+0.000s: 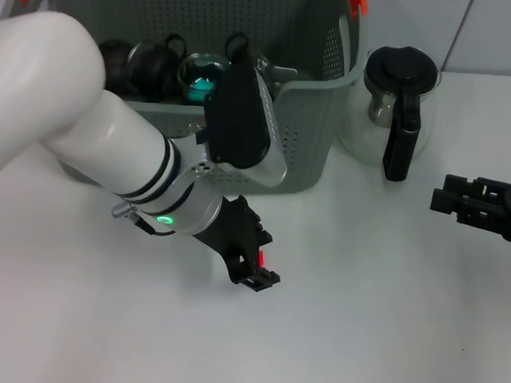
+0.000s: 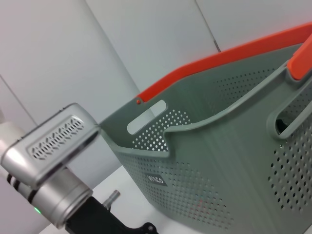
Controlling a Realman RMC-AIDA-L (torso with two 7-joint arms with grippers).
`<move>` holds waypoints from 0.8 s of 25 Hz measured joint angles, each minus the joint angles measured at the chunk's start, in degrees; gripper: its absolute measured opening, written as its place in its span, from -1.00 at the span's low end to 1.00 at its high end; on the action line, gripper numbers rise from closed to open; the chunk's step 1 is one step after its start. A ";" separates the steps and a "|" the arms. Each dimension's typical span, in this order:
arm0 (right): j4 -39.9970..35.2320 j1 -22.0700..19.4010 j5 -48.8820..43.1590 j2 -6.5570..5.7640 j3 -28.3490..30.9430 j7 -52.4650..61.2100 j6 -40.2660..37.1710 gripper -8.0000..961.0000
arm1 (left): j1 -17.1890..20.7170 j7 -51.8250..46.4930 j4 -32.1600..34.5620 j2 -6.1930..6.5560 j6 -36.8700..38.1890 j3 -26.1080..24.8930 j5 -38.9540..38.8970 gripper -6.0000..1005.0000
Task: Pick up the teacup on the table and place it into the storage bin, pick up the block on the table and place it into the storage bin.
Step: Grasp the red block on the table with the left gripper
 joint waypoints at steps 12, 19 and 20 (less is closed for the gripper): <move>0.00 0.05 -0.07 0.00 0.00 0.00 0.33 0.27 | -2.44 -2.54 -4.56 -0.01 -3.59 2.04 2.50 0.06; -0.08 0.16 0.00 -0.01 0.00 0.00 0.37 0.27 | -3.77 -3.99 -6.42 -0.04 -4.38 2.06 3.51 -0.02; -0.07 0.17 0.00 -0.03 0.00 0.00 0.38 0.27 | -3.78 -4.08 -6.43 -0.03 -4.39 2.07 3.51 -0.03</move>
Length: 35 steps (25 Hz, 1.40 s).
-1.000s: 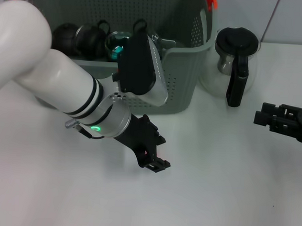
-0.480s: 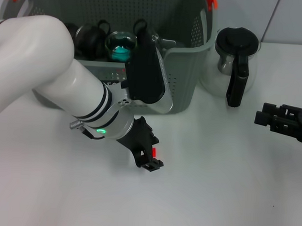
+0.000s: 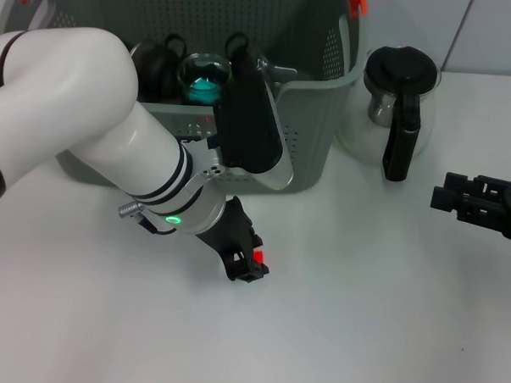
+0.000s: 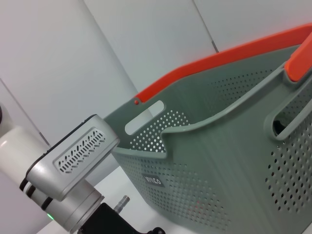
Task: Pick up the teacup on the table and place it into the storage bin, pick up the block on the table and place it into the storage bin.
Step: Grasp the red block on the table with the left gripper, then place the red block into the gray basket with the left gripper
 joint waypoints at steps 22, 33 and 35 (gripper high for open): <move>0.07 -0.20 -0.03 -0.06 0.00 0.00 0.07 0.27 | -0.30 -1.81 -0.37 0.00 -0.54 0.00 1.09 -0.40; 0.07 -0.47 0.03 -0.06 0.00 -0.09 -0.10 0.27 | -2.44 -3.37 -2.87 0.08 -0.23 -0.57 0.94 -0.49; 0.04 -0.52 0.03 -0.06 0.00 -0.09 -0.12 0.27 | -2.02 -3.39 -1.77 0.12 0.03 -1.00 0.71 -0.51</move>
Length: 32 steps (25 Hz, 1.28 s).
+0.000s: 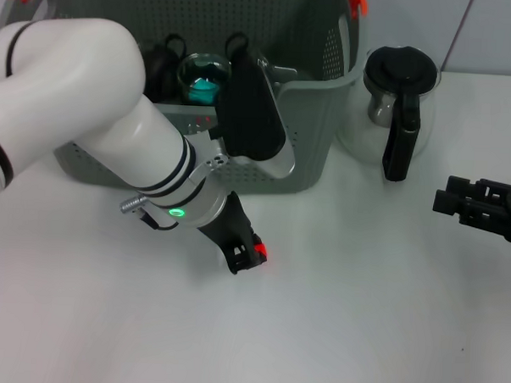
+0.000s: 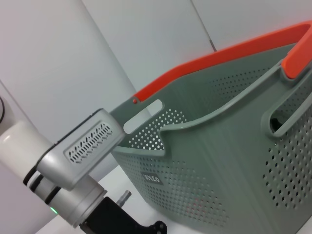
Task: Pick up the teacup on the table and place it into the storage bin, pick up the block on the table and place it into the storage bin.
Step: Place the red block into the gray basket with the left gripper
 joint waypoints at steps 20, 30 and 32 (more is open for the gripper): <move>-0.05 0.26 0.28 -0.08 -0.01 -0.02 -0.17 0.28 | 6.41 7.14 22.59 0.26 11.49 -44.72 -21.98 -0.54; -0.20 0.25 0.31 -0.09 0.27 0.03 -0.34 0.29 | -4.21 1.41 2.21 2.50 -9.22 -37.60 -3.98 -0.47; -0.12 0.26 0.31 -0.08 0.52 -0.14 -0.36 0.29 | -6.56 -0.42 -1.48 3.01 -9.41 -37.58 0.22 -0.46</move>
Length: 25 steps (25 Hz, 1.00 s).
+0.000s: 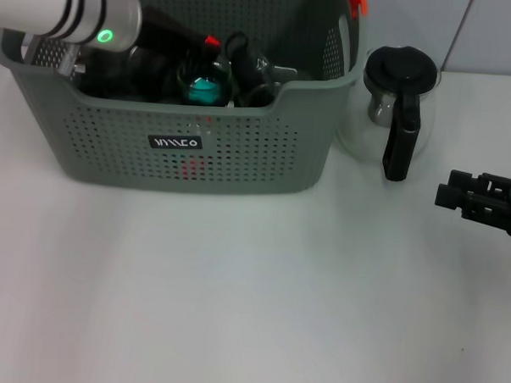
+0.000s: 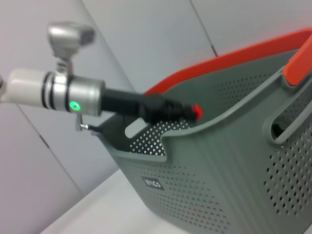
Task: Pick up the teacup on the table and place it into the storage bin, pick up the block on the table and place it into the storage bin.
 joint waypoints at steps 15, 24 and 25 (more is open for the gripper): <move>0.13 0.04 0.00 0.45 1.44 -0.67 -1.42 0.30 | 10.56 0.19 17.43 -1.91 7.91 -1.42 -17.82 0.18; 0.23 0.67 3.51 2.76 2.06 -5.62 -8.25 0.31 | 15.78 12.87 2.54 6.25 40.71 -13.88 -47.95 0.42; 0.19 0.98 3.39 2.92 1.62 -5.62 -8.89 0.31 | 16.47 15.53 1.28 7.17 45.45 -14.41 -47.57 0.44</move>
